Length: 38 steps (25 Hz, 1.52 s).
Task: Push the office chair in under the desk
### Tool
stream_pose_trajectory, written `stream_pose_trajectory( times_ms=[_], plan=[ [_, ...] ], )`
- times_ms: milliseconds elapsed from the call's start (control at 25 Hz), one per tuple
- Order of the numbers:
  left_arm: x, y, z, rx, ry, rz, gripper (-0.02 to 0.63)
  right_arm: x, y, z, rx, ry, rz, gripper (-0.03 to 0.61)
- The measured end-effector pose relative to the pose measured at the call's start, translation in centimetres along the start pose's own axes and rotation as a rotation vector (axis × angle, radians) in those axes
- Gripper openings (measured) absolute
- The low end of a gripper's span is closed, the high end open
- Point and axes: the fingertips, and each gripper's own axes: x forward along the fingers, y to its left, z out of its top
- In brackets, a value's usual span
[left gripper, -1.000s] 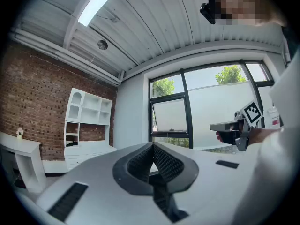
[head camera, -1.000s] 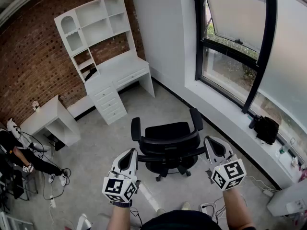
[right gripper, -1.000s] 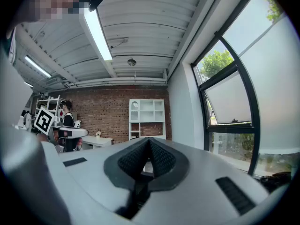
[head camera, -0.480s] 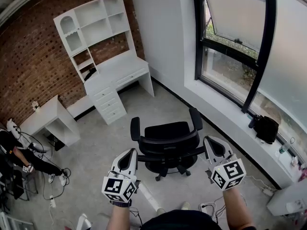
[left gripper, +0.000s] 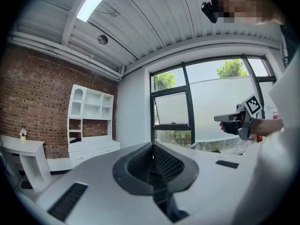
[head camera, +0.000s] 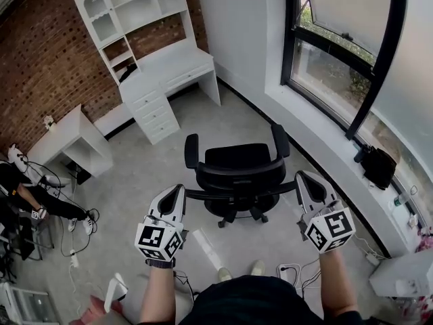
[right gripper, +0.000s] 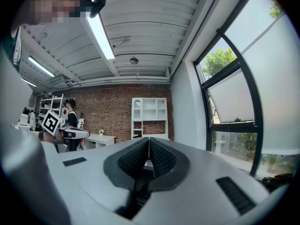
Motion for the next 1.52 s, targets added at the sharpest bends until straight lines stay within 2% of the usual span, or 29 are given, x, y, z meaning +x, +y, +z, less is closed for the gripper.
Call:
stream_pose_trajectory(
  times_ms=[280,640,960,1120,1320,1520],
  plan=[
    [0.2,0.0,-3.3,0.073,0.06,-0.027,0.006,-0.5,-0.9,-2.1,-0.013,0.05,0.02,0.005],
    [1.0,0.6,-6.0,0.045,0.085,-0.018,0.008,-0.2,-1.4,-4.8,-0.016,0.089,0.026,0.005],
    [2.7,1.1,-8.0,0.084,0.126,-0.054,0.008,0.9,-2.1,-7.3,-0.049,0.135,0.045,0.005],
    [3.7,1.2,-9.7,0.145,0.167,-0.088,0.008,1.6,-2.5,-9.0,-0.096,0.18,0.069,0.005],
    [4.7,1.6,-12.2,0.259,0.261,-0.127,0.017,2.0,-3.7,-11.4,-0.176,0.253,0.084,0.006],
    [5.3,1.2,-14.8,0.379,0.382,-0.24,0.12,1.7,-4.8,-13.5,-0.253,0.334,0.127,0.011]
  ],
)
